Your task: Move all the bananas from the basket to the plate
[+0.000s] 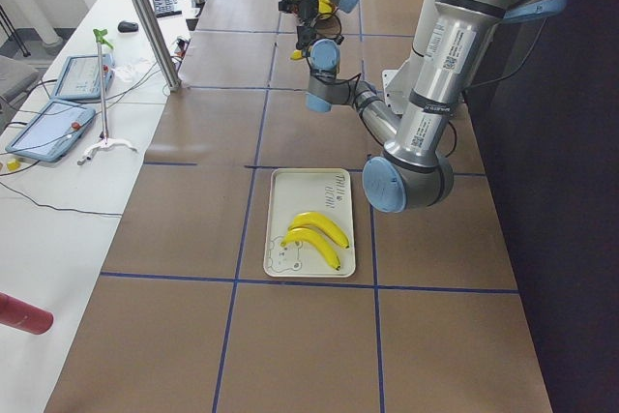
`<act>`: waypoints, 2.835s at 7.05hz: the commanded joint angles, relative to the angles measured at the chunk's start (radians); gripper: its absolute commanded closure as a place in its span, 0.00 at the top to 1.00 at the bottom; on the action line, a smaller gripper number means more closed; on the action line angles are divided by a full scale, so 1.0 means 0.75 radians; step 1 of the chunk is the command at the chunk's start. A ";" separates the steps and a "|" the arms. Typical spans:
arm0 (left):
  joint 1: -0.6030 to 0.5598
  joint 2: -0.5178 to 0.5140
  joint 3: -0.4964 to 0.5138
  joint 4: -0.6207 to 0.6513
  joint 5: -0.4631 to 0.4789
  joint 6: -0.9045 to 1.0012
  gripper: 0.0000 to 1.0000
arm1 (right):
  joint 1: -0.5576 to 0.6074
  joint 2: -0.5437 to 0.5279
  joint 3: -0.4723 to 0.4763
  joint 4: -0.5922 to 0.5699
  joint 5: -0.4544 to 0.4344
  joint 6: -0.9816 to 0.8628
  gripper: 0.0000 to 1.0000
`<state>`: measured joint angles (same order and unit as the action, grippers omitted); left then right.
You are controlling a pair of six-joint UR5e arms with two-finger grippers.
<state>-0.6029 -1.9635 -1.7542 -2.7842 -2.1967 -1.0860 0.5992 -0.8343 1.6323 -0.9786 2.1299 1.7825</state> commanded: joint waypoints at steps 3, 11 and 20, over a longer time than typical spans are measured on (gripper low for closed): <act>-0.002 0.000 -0.003 -0.002 0.000 -0.006 0.48 | -0.005 -0.002 -0.002 0.029 -0.009 0.000 0.10; -0.006 0.010 -0.003 -0.002 0.000 -0.041 0.12 | -0.007 -0.008 -0.008 0.098 -0.024 -0.051 1.00; -0.206 0.313 -0.001 0.035 0.023 -0.066 0.10 | 0.103 -0.078 0.006 -0.330 -0.040 -0.451 1.00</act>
<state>-0.7224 -1.7707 -1.7598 -2.7591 -2.1780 -1.1415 0.6647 -0.8898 1.6340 -1.1470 2.1060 1.5069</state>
